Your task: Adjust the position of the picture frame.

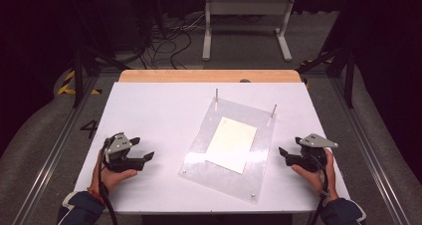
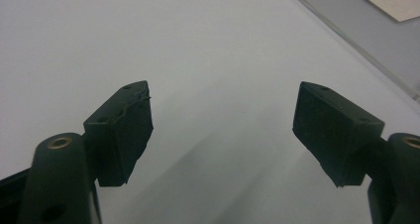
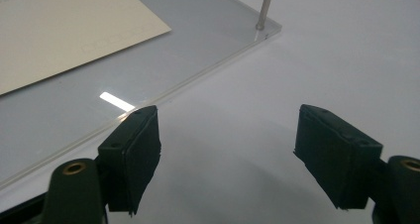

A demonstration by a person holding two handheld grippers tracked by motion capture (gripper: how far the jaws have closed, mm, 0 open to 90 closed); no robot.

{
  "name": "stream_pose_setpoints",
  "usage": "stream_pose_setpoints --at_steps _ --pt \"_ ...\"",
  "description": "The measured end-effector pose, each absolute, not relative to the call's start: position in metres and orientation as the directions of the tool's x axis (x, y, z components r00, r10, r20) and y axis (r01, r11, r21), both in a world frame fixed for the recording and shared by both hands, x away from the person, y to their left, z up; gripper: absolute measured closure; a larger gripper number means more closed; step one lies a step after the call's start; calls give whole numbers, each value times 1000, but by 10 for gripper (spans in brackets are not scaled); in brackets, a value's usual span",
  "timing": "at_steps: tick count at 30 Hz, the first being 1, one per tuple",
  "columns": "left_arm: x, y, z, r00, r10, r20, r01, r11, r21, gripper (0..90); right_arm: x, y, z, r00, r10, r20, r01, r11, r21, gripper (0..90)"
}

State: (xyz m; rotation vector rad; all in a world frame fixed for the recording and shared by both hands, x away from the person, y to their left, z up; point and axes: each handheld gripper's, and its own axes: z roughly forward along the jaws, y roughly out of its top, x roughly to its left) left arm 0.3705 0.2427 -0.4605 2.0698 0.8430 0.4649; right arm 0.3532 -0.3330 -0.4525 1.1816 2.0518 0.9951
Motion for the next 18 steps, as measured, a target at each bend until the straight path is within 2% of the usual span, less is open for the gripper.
stream_pose_setpoints --at_steps 7,10,16,18 --pt "382 238 -456 715 698 30 381 -426 821 279 366 -340 -442 -432 898 -84 424 284 860 313" --pt "384 236 -458 726 687 19 387 -431 815 294 377 -337 -434 -445 892 -80 396 277 875 383" --pt "389 231 -461 735 678 -22 409 -417 812 295 403 -325 -423 -433 900 -56 386 242 890 357" --pt "390 227 -461 746 665 -11 401 -437 805 303 412 -320 -421 -436 898 -52 387 240 890 351"
